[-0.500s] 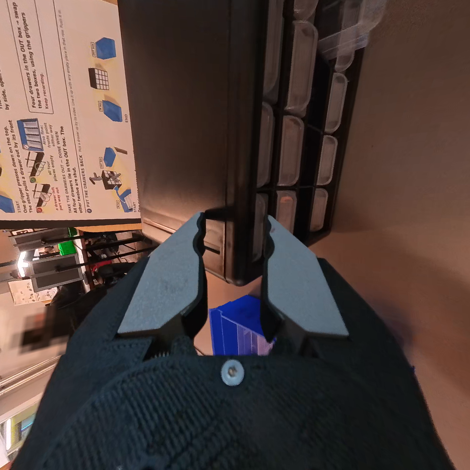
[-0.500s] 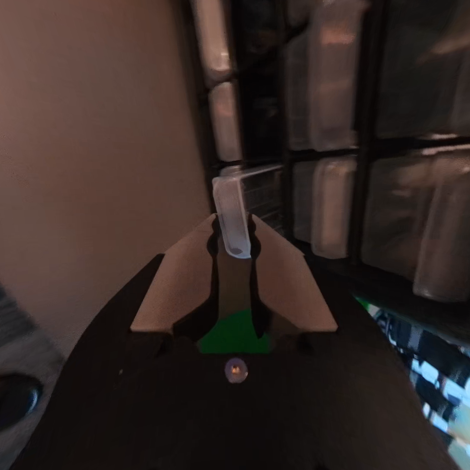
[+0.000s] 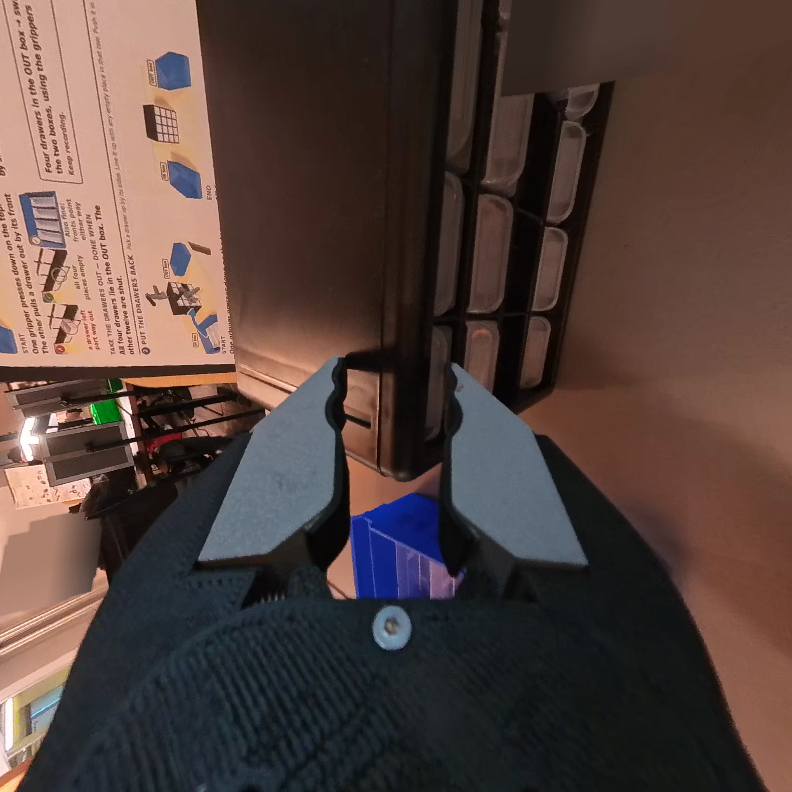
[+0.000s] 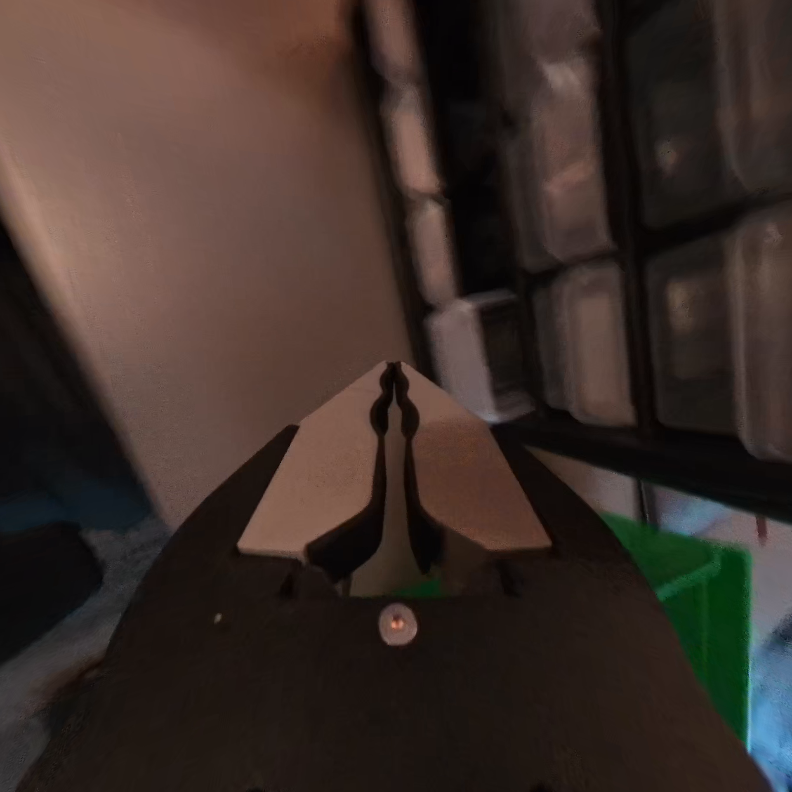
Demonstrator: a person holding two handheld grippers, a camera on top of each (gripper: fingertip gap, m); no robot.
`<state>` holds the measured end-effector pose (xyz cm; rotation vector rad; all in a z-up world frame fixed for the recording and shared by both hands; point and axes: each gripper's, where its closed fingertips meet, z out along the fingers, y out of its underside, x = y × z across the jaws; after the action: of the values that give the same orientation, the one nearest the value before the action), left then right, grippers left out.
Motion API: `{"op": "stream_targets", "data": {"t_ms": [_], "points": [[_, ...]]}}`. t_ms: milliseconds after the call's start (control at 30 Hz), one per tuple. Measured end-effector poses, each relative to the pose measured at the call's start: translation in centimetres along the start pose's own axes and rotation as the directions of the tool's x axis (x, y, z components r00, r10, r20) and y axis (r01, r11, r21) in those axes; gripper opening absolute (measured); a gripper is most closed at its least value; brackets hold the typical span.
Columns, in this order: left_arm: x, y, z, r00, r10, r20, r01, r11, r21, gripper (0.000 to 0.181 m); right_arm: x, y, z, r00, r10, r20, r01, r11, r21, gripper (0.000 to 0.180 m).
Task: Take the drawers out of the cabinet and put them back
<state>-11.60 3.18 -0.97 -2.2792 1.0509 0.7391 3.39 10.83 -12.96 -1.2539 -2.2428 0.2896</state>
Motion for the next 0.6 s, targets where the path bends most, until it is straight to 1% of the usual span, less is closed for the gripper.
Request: {"op": "stream_targets", "data": {"t_ms": [33,67,100,133,200,333,400,467,533,600], "points": [[0.0,0.0,0.0,1.0,0.0,0.002,0.0,1.0,-0.006,0.044,1.8,1.5,1.0,0.995,0.087,-0.053,-0.091,0.992,-0.084,0.0],[0.0,0.0,0.0,1.0,-0.001,0.005,0.001,1.0,-0.013,0.044,2.3,2.7,1.8,0.987,0.152,-0.05,-0.158,0.977,-0.144,0.0],[0.0,0.0,0.0,1.0,0.0,0.008,0.0,1.0,-0.02,0.044,1.9,2.8,2.4,0.982,0.187,-0.003,-0.185,0.971,-0.15,0.0],[0.0,0.0,0.0,1.0,0.002,0.011,-0.001,1.0,-0.025,0.044,1.8,2.4,2.7,0.982,0.188,-0.002,-0.187,0.976,-0.111,0.0],[0.0,0.0,0.0,1.0,0.004,0.015,-0.004,0.999,-0.033,0.044,2.3,1.5,2.5,0.985,0.155,-0.077,-0.157,0.987,-0.016,0.0],[-0.1,0.0,0.1,1.0,-0.013,0.026,0.013,1.0,-0.025,0.044,0.6,1.2,1.7,0.983,0.177,-0.048,-0.176,0.984,0.022,0.0],[0.0,0.0,-0.2,0.996,-0.084,0.031,0.084,0.996,0.005,0.042,-0.5,1.0,1.1,0.985,0.168,-0.044,-0.166,0.985,0.051,0.0],[-0.1,0.6,-1.6,0.978,-0.208,0.024,0.207,0.977,0.047,0.028,-1.8,0.6,0.4,0.986,0.161,-0.039,-0.156,0.983,0.096,0.0],[-0.1,2.1,-4.0,0.966,-0.258,0.03,0.254,0.963,0.09,0.042,-3.2,0.4,-0.2,0.987,0.16,-0.014,-0.156,0.977,0.142,0.0],[0.4,4.7,-6.4,0.96,-0.279,0.014,0.276,0.955,0.111,0.039,-4.4,0.7,-0.5,0.986,0.168,0.024,-0.17,0.972,0.161,0.0]]}}
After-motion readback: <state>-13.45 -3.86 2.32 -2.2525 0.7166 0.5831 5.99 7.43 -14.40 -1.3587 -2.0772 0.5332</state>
